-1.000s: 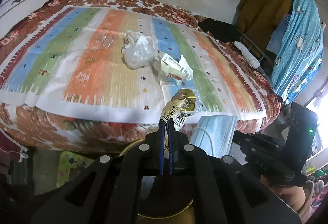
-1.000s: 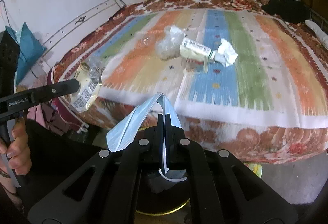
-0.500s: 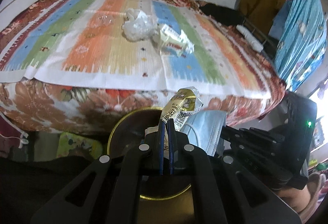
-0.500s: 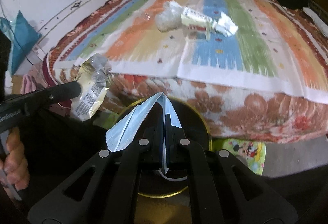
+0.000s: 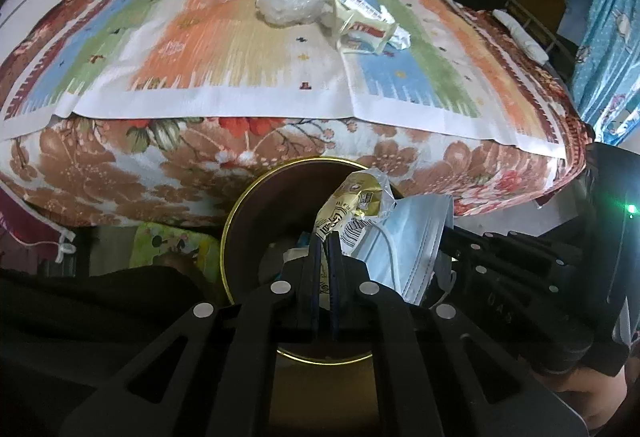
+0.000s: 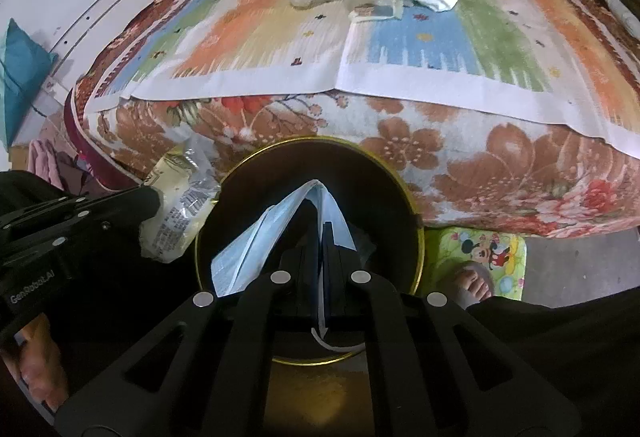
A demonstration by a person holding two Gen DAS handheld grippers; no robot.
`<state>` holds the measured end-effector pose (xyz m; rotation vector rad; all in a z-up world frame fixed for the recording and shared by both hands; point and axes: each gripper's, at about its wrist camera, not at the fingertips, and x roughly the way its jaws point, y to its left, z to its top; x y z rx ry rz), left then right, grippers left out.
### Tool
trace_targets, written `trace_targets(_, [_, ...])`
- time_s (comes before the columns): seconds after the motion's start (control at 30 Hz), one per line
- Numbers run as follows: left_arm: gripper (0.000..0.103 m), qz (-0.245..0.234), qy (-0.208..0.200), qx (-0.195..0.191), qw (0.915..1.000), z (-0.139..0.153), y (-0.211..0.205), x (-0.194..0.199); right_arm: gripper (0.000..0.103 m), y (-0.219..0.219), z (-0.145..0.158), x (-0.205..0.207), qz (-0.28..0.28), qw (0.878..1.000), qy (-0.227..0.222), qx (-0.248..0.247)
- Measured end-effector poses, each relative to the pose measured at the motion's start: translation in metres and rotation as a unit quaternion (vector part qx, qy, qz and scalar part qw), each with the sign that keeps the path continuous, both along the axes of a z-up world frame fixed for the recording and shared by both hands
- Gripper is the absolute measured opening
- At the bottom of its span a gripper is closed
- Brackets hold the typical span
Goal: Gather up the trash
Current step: 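Carry the wrapper in left gripper and mask in right gripper over the bin, then open both grippers over the bin to drop the wrapper and mask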
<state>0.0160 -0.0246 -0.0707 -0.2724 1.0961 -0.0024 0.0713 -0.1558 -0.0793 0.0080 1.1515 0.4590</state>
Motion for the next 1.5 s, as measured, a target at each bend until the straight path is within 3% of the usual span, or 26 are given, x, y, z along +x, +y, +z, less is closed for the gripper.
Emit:
trace_targets(0.07, [0.009,0.004,0.004,0.000,1.0000,-0.001,0.001,0.001,0.004,0.001,-0.005,0.002,-0.003,1.000,0.011,0.002])
trace_targets(0.13, [0.026,0.010,0.003,0.001,0.9999,-0.001,0.002,0.002,0.024,0.000,-0.008,0.005,-0.009,1.000,0.017,0.005])
trace_targets(0.23, [0.038,0.015,-0.003,0.003,0.9999,0.001,0.004,0.002,0.029,-0.001,-0.009,0.007,-0.014,1.000,0.022,0.009])
trace_targets(0.47, [0.046,0.019,-0.011,-0.002,0.9998,0.006,0.006,0.002,0.036,-0.008,-0.004,0.008,-0.027,0.999,0.024,0.032])
trace_targets(0.73, [0.047,0.061,0.004,-0.074,0.9954,0.006,0.037,0.013,0.039,-0.014,0.001,0.015,-0.042,0.998,0.019,0.036])
trace_targets(0.9, [0.055,0.052,-0.009,-0.045,0.9976,0.018,0.035,0.020,0.049,-0.017,0.019,0.022,-0.047,0.998,-0.011,0.037])
trace_targets(1.4, [0.060,0.035,-0.035,0.070,0.9963,0.058,0.048,0.085,0.064,-0.019,0.068,0.083,-0.036,0.996,-0.077,0.005])
trace_targets(1.5, [0.061,0.035,-0.027,0.064,0.9970,0.060,0.057,0.103,0.067,-0.018,0.075,0.099,-0.032,0.996,-0.085,0.004])
